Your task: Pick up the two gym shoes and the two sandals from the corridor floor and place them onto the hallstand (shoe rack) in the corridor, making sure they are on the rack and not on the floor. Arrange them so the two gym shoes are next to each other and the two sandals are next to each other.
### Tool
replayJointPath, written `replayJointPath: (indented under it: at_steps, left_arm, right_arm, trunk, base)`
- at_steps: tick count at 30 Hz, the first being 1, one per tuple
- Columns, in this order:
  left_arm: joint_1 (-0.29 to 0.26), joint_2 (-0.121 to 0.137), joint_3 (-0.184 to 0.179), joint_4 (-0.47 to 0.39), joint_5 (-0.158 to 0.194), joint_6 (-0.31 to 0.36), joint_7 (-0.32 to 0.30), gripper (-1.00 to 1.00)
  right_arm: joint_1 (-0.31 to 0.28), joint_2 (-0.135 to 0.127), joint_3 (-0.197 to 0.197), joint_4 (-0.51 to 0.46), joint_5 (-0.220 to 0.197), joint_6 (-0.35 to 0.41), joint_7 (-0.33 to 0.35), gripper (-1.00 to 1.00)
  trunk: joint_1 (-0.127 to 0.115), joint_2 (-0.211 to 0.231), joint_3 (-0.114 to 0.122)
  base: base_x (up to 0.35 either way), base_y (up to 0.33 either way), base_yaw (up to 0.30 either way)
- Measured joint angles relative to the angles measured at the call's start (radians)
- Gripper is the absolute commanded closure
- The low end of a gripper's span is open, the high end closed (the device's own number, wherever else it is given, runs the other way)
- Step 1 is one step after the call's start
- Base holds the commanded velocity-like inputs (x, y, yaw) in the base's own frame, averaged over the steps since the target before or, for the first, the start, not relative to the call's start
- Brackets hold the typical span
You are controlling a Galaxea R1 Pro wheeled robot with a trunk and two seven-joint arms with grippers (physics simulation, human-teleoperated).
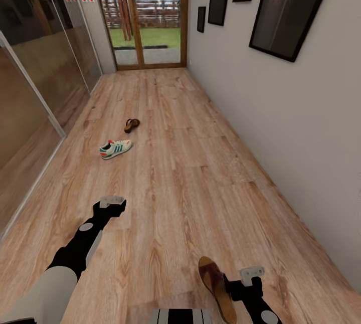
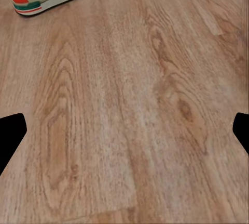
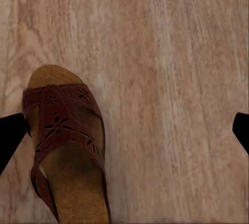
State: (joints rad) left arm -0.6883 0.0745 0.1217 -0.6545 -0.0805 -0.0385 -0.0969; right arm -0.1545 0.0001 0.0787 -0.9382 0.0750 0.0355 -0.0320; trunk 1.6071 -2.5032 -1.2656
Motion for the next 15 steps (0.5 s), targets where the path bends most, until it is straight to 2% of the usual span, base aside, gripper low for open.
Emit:
replayJointPath:
  at_steps: [4, 7, 15]
  left_arm:
    - [0.002, 0.0, 0.001, -0.03, 0.0, 0.003, 0.0, -1.0]
    - [0.003, 0.0, 0.002, -0.039, 0.0, 0.005, 0.0, -1.0]
    - [0.002, 0.0, 0.002, -0.047, -0.001, 0.012, 0.001, -1.0]
  right_arm:
    - [0.0, 0.0, 0.001, 0.0, 0.0, 0.001, 0.0, -1.0]
    - [0.0, 0.0, 0.001, 0.0, 0.0, 0.001, 0.0, -1.0]
    - [0.0, 0.0, 0.002, 0.001, 0.0, 0.001, -0.001, -1.0]
  trunk:
    - [0.0, 0.0, 0.0]
    - [0.0, 0.0, 0.0]
    - [0.0, 0.0, 0.0]
  base:
    - [-0.16, -0.224, 0.0]
    - [-0.078, -0.101, 0.058]
    - [-0.023, -0.03, 0.203]
